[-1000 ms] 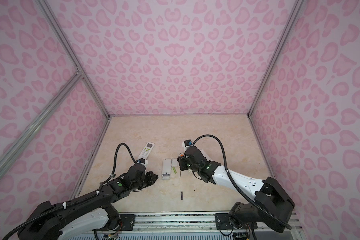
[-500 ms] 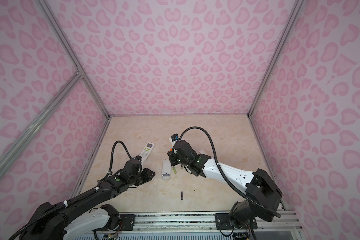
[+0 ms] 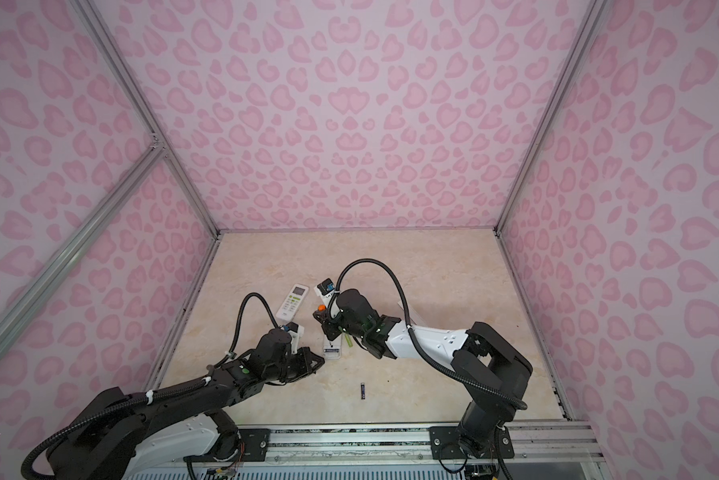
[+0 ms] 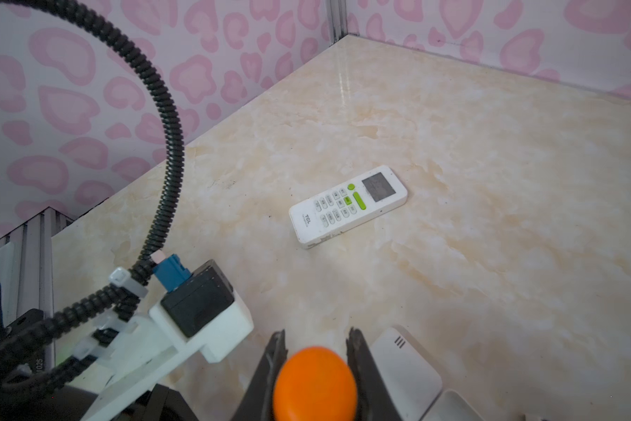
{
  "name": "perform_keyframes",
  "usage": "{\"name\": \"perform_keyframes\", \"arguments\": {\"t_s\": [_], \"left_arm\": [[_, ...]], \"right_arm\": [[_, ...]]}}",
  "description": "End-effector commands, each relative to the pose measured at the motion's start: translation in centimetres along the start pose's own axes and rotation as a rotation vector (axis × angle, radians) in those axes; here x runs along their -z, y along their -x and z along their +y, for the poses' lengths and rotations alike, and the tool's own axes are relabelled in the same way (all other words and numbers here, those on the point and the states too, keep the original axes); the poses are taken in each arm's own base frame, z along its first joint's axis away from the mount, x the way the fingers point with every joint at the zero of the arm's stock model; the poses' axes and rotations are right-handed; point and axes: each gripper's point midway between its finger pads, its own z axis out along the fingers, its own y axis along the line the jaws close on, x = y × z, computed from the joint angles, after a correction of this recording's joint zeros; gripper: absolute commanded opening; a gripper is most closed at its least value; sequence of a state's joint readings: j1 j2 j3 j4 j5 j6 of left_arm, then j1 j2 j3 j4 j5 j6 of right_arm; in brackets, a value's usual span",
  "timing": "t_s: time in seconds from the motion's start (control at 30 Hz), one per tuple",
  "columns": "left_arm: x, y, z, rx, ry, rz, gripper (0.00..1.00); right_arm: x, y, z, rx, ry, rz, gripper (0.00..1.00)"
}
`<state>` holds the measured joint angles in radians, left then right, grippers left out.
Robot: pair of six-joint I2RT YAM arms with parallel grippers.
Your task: Unload the batteries from the remote control
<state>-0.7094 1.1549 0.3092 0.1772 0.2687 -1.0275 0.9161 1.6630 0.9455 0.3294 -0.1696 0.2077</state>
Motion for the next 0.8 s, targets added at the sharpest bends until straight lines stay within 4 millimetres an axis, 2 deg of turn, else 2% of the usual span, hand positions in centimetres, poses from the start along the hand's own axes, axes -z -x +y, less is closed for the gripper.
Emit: {"name": "perform_keyframes", "arguments": {"t_s": [0.0,0.2,0.4,0.77], "left_arm": [[-0.4,0.5,-1.5,0.009,-0.060,-0.016,0.12],[-0.8,0.6,-1.0,0.018,-0.038,-0.017,0.12],[-1.5,0.4,0.5,0.036,0.018,-0.006,0.11],[-2.0,0.5,0.5,0.030,0.034,0.000,0.10]], "right_arm": [[-0.3,0.8,1.0,0.046,0.055,-0.064,0.00],[-0.2,0.1,0.8,0.076,0.052,-0.052,0.00],[0.2,-0.7,0.1,0.078,0.018,-0.041,0.00],[0.3,-1.6,-0.3,0.077,0.003,-0.036,0.00]]}}
